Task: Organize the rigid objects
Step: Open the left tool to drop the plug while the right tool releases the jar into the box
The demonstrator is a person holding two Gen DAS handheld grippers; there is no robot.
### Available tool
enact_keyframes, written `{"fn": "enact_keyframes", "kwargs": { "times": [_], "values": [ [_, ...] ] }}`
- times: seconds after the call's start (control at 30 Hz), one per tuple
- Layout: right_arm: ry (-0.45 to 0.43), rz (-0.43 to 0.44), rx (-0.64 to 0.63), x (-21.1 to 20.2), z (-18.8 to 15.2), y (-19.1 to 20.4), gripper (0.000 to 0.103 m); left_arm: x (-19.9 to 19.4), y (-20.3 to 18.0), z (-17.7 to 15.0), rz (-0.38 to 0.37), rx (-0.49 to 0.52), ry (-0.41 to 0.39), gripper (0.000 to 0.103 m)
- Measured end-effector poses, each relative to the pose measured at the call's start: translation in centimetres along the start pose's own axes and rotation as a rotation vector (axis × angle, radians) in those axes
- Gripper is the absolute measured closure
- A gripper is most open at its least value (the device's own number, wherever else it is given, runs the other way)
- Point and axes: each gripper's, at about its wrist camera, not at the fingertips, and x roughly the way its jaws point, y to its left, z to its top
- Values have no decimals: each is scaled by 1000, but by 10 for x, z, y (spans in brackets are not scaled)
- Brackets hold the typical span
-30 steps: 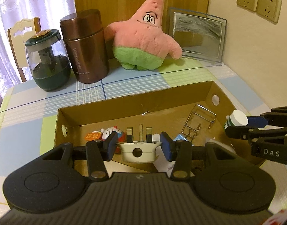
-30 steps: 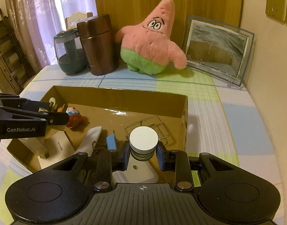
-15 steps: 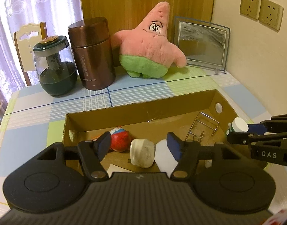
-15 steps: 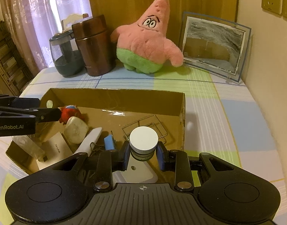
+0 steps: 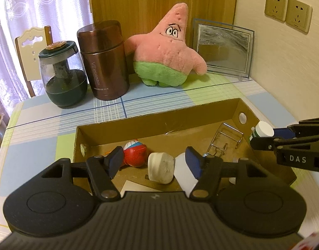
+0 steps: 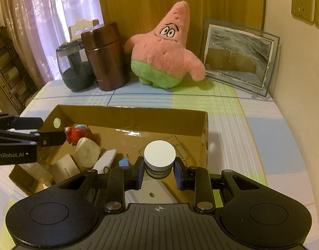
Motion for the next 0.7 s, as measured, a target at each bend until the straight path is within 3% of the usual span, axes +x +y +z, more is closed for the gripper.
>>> {"fn": "enact_keyframes", "kwargs": {
  "times": [0.3, 0.37, 0.4, 0.7],
  "values": [
    [-6, 2, 8, 3, 4, 1, 73, -1, 3, 0, 3, -3, -3, 41],
    [-12, -10, 23, 2, 4, -1, 44, -1, 4, -1, -2, -1, -6, 35],
    [-23, -8, 29, 1, 3, -2, 40, -2, 4, -1, -2, -1, -8, 34],
    [-28, -27, 33, -8, 0, -9, 39, -10, 5, -3, 0, 5, -20, 25]
  ]
}}
